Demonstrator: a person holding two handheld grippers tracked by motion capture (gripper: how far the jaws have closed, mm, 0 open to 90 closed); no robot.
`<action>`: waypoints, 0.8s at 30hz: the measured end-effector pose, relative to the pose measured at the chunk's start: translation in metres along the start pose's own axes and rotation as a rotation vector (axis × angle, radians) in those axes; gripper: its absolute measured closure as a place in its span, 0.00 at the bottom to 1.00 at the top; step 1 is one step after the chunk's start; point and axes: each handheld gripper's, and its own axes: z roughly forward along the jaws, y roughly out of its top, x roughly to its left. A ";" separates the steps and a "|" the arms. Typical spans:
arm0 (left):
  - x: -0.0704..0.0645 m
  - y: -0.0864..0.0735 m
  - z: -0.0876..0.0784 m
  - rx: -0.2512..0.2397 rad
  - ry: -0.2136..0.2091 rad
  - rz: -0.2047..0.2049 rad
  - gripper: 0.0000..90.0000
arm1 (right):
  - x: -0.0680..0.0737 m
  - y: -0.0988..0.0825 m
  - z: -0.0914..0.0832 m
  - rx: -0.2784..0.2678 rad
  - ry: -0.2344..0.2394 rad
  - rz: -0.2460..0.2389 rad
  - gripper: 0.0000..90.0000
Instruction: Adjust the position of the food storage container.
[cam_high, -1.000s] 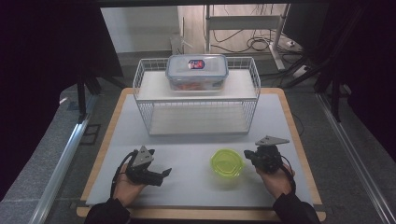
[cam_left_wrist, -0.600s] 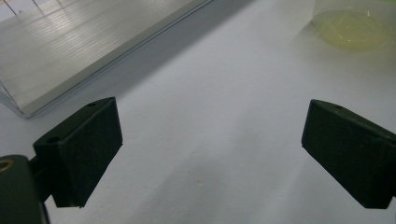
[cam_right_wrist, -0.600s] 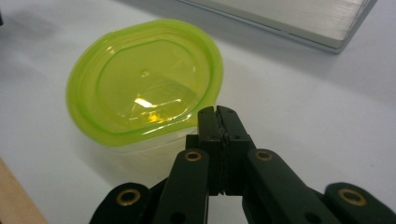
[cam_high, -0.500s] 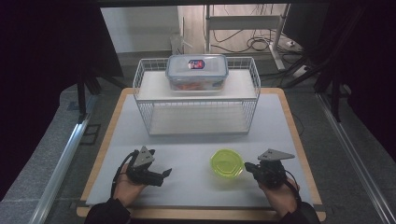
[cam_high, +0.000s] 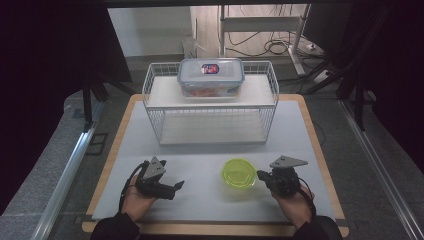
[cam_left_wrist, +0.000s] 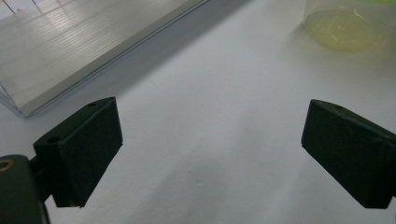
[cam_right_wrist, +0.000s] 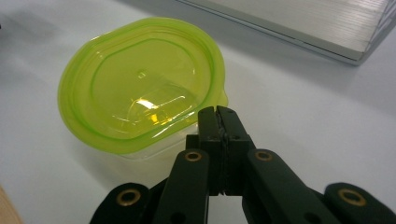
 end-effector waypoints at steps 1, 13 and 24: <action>0.000 0.000 0.000 0.000 0.000 -0.001 0.06 | 0.000 0.001 0.001 -0.001 0.002 0.002 0.99; 0.001 -0.001 -0.001 -0.010 -0.001 -0.017 0.06 | 0.007 0.017 0.030 0.012 0.040 -0.040 0.99; 0.002 -0.001 -0.002 -0.011 0.000 -0.014 0.06 | 0.012 0.022 0.049 0.049 0.058 -0.063 0.99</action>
